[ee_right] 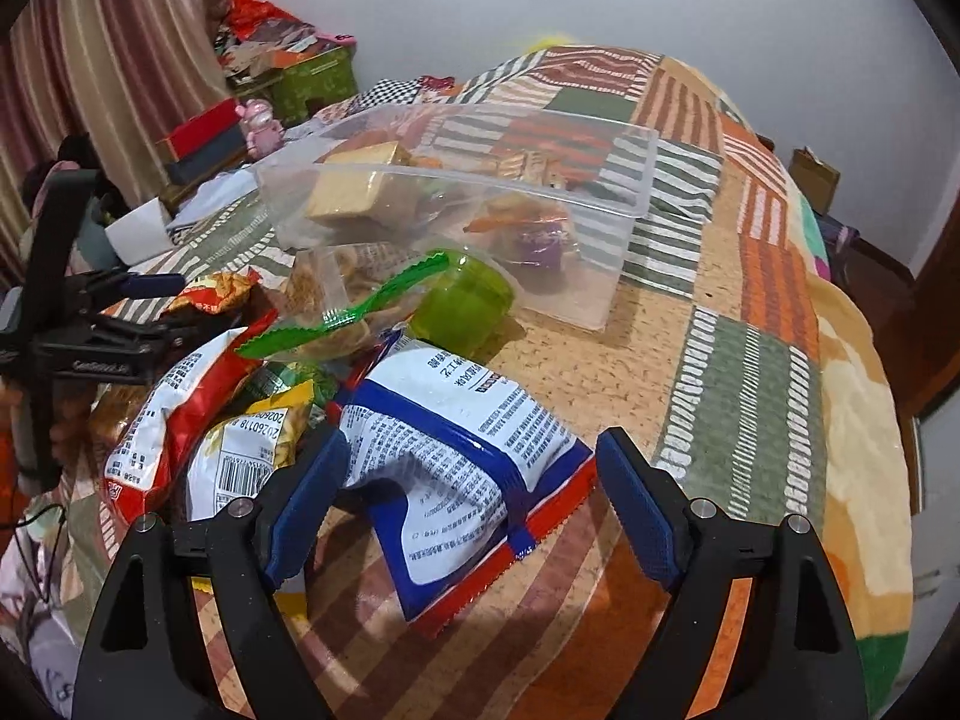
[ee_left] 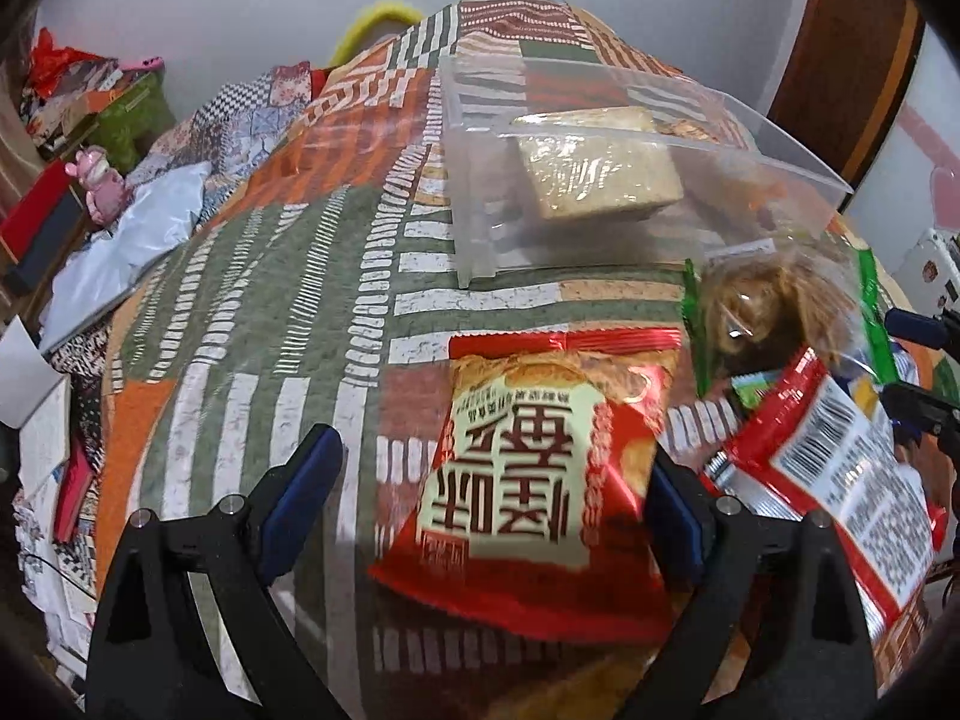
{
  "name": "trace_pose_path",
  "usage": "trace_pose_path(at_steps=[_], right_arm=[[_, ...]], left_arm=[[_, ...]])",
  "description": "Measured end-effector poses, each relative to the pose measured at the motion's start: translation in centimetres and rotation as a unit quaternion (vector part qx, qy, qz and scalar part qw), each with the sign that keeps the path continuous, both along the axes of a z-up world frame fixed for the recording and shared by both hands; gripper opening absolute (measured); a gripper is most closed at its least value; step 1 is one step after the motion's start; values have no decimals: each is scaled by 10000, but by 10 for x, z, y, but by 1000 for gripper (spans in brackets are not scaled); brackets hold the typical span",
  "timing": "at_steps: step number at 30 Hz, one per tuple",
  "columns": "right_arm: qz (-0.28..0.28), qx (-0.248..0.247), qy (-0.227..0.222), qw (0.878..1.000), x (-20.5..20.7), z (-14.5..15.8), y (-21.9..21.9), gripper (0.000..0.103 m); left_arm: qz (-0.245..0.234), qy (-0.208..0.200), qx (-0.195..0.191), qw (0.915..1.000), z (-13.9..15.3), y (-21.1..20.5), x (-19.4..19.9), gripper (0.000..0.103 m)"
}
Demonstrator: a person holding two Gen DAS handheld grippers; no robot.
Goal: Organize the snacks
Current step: 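Grasp the red snack bag with the left tool while the right tool grasps the blue-and-white bag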
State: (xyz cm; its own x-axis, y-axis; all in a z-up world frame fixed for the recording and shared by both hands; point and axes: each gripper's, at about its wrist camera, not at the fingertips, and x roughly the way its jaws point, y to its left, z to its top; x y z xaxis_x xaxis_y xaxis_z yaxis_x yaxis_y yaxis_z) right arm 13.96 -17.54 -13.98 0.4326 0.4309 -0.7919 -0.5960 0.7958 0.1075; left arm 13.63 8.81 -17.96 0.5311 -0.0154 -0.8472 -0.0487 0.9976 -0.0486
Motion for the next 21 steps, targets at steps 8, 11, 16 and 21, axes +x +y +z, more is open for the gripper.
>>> trace_pose_path(at_steps=[8, 11, 16, 21], right_arm=[[41, 32, 245, 9997, 17, -12, 14, 90], [15, 25, 241, 9997, 17, -13, 15, 89], [-77, 50, 124, 9999, 7, -11, 10, 81], [-307, 99, 74, 9995, 1, -9, -1, 75]], left_arm=[[-142, -41, -245, 9996, -5, 0, 3, 64], [-166, -86, -239, 9995, -4, -3, 0, 60], [-115, -150, -145, 9997, -2, -6, -7, 58], [-104, -244, -65, 9996, 7, -7, -19, 53]])
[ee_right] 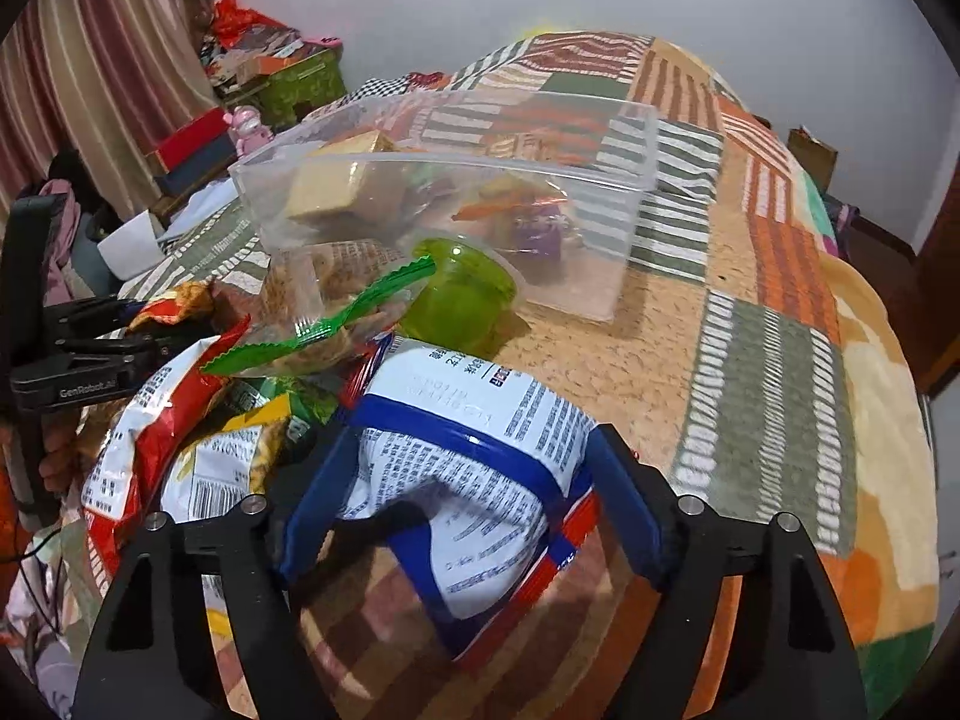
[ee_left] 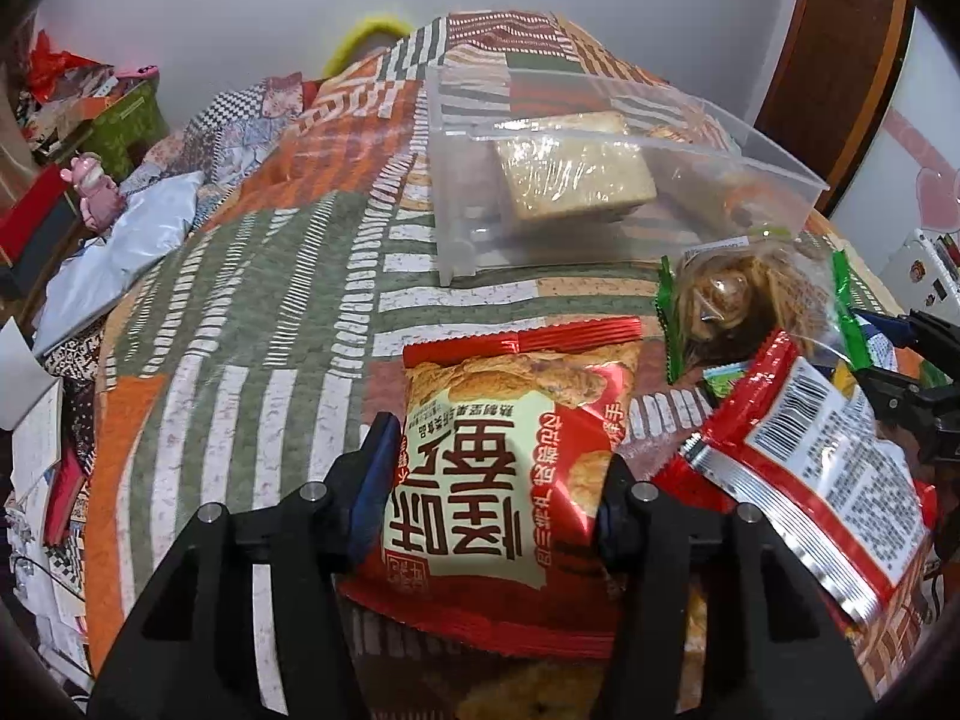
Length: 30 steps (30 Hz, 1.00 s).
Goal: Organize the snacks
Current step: 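Grasp the red snack bag with the left tool while the right tool grasps the blue-and-white bag, then carry the red bag and blue-and-white bag toward the clear box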
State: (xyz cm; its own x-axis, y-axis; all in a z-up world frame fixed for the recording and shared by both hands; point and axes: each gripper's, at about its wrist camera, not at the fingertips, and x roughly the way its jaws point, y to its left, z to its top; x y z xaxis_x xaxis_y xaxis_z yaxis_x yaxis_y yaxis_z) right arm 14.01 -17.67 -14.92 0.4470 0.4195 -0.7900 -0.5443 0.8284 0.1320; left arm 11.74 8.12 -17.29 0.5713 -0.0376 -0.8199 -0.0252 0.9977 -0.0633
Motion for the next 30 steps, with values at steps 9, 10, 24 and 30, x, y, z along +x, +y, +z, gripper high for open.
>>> trace_pose_path(at_steps=[9, 10, 24, 30], right_arm=[[-614, 14, -129, 9980, -5, 4, -23, 63], [-713, 43, -133, 9974, -5, 4, -27, 62], [-1107, 351, -344, 9926, -16, 24, -49, 48], [-1110, 535, -616, 9905, -14, 48, -48, 48]], left_arm=[[160, -260, -92, 9995, 21, 3, -15, 51], [171, -313, -70, 9993, 24, 3, -17, 51], [142, -836, -183, 9962, 66, -11, -28, 51], [131, -1043, -246, 9942, 84, -16, -19, 51]])
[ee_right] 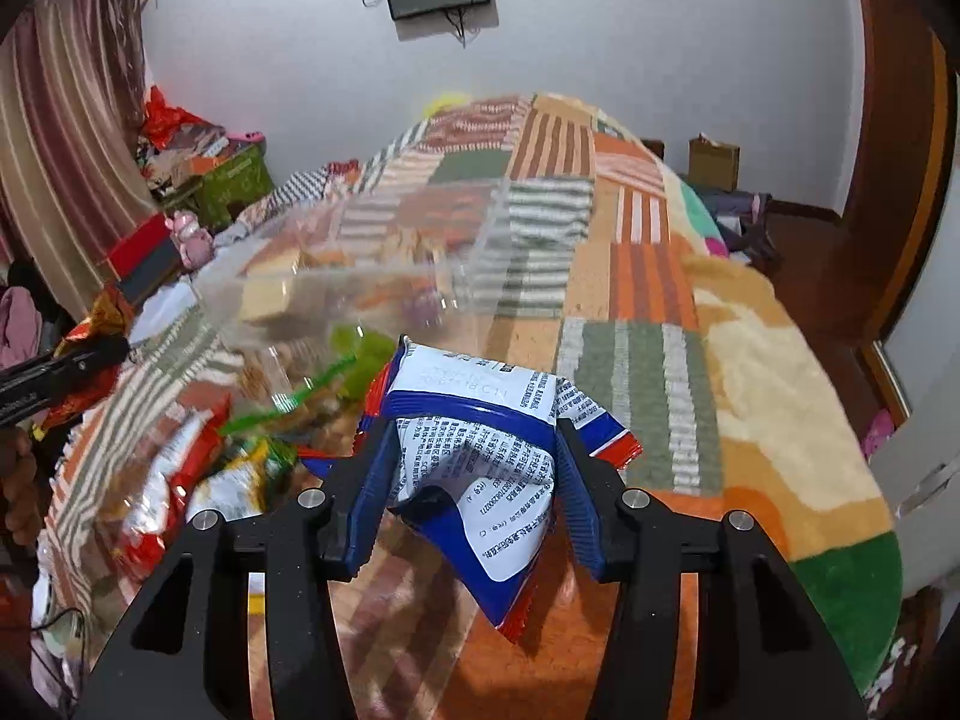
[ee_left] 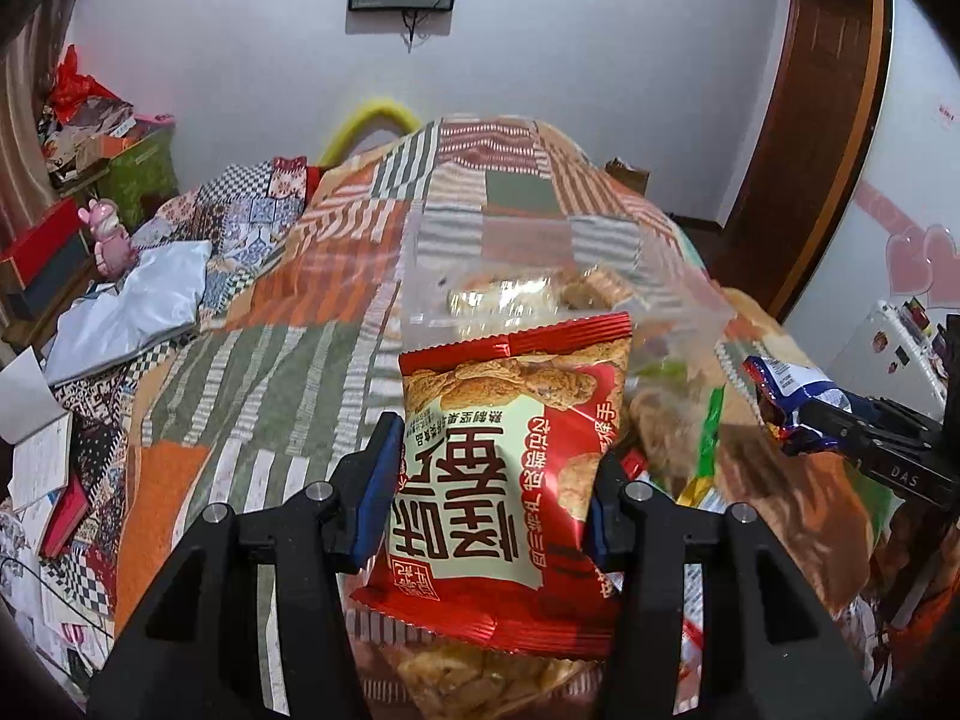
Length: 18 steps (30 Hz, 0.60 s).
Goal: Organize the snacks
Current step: 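Carry the red bag and blue-and-white bag toward the clear box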
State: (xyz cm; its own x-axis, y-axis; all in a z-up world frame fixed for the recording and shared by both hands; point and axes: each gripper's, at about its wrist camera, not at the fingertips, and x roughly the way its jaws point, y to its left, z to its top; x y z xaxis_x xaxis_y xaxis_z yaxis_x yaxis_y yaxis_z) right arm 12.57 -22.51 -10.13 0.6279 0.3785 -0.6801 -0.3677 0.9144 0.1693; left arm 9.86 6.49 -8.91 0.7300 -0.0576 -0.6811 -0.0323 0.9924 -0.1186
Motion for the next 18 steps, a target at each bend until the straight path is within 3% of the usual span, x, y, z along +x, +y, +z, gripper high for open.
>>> trace_pose_path(at_steps=[10, 18], right_arm=[[169, 257, -427, 9986, 18, 32, 25, 48], [379, 372, -535, 9972, 50, 40, 53, 48]], left_arm=[[-51, -285, 1, 9996, 23, -8, 28, 51], [-15, -328, -32, 9995, 26, -7, 66, 51]])
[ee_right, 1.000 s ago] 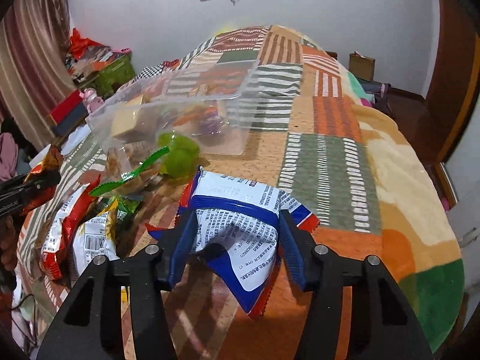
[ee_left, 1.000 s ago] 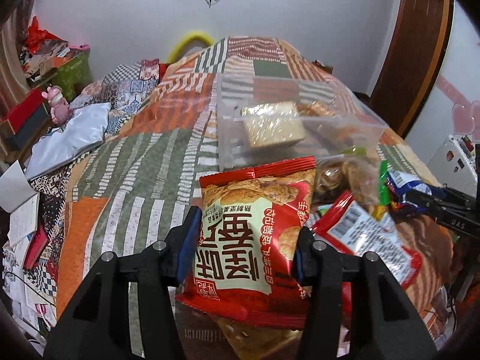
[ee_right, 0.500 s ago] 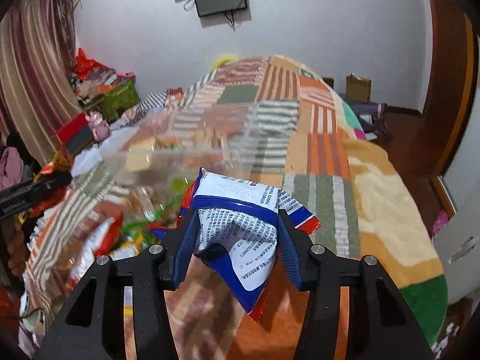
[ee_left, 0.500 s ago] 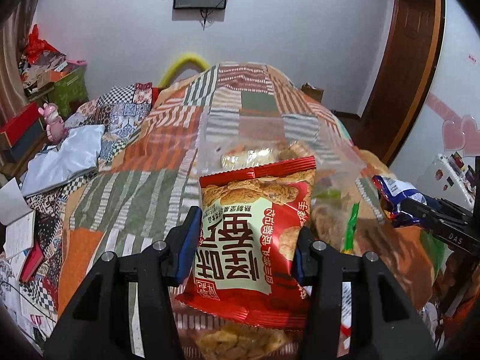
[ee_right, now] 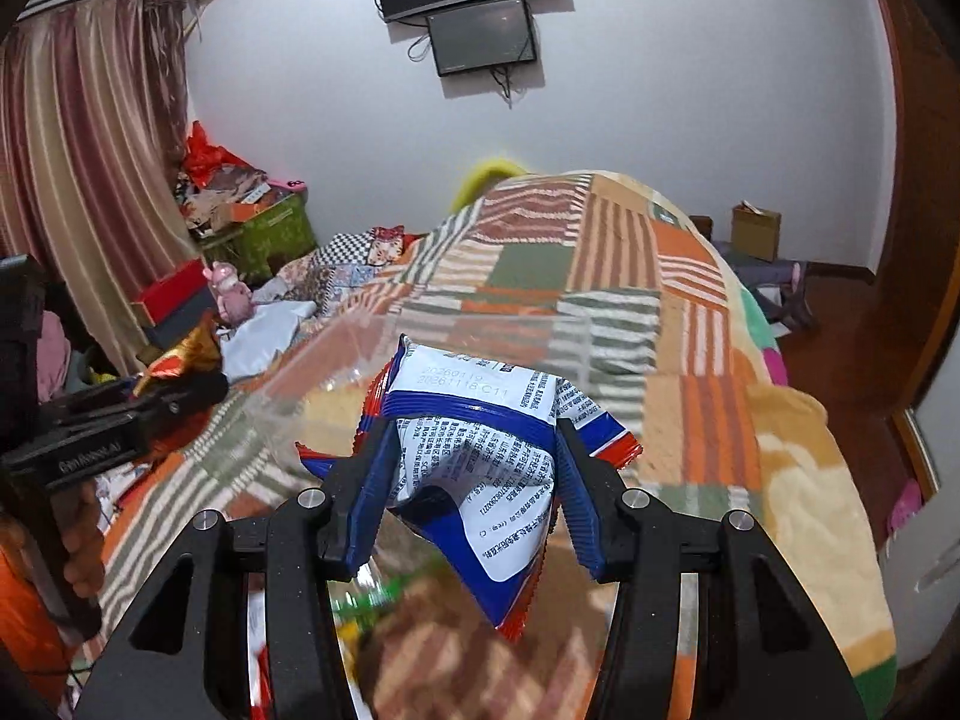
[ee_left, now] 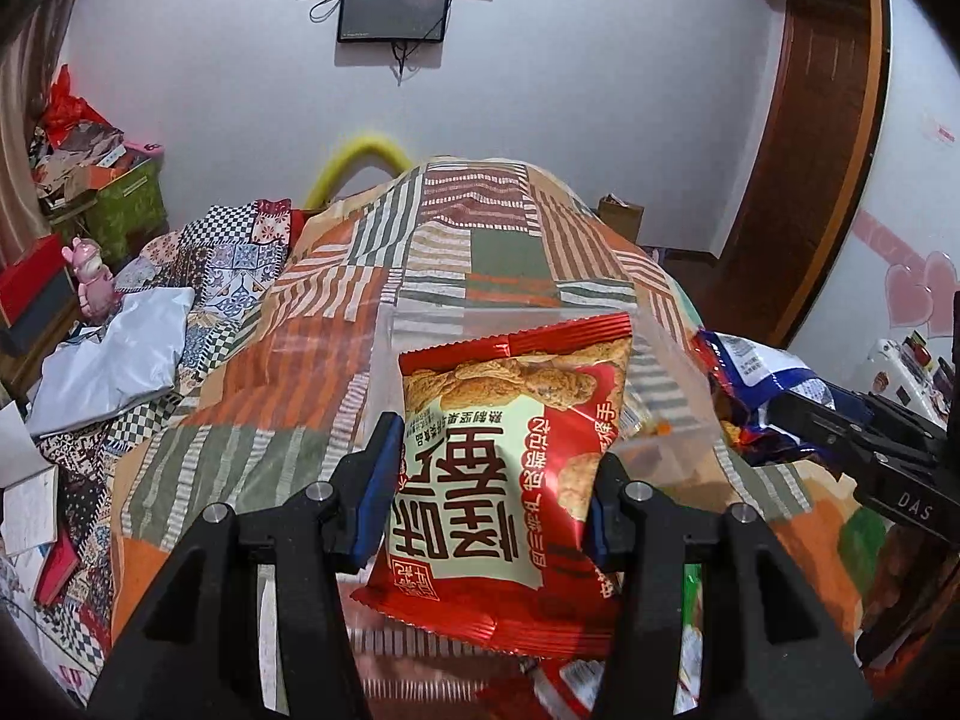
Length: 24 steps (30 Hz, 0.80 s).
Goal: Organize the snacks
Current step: 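Carry the red bag and blue-and-white bag toward the clear box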
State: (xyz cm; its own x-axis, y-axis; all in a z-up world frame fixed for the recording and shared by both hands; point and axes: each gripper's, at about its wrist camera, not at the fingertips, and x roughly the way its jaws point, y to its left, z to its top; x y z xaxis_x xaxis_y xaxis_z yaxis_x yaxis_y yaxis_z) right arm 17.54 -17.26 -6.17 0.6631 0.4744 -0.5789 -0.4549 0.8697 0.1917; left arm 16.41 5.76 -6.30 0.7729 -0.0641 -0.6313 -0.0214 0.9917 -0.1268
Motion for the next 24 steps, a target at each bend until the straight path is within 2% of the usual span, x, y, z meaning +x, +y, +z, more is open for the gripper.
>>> trace_pose_path(at_steps=[12, 16, 21, 24], right_arm=[[320, -167, 295, 9989, 48, -20, 42, 48], [462, -250, 434, 9977, 56, -32, 54, 48], [594, -342, 556, 9961, 60, -44, 65, 48], [574, -461, 515, 9960, 60, -47, 68, 48]], left_arm=[[69, 357, 11, 9993, -27, 13, 59, 51], [89, 431, 75, 9990, -36, 15, 73, 50], [58, 339, 305, 9989, -37, 11, 84, 51], [6, 450, 216, 9988, -42, 10, 92, 50]])
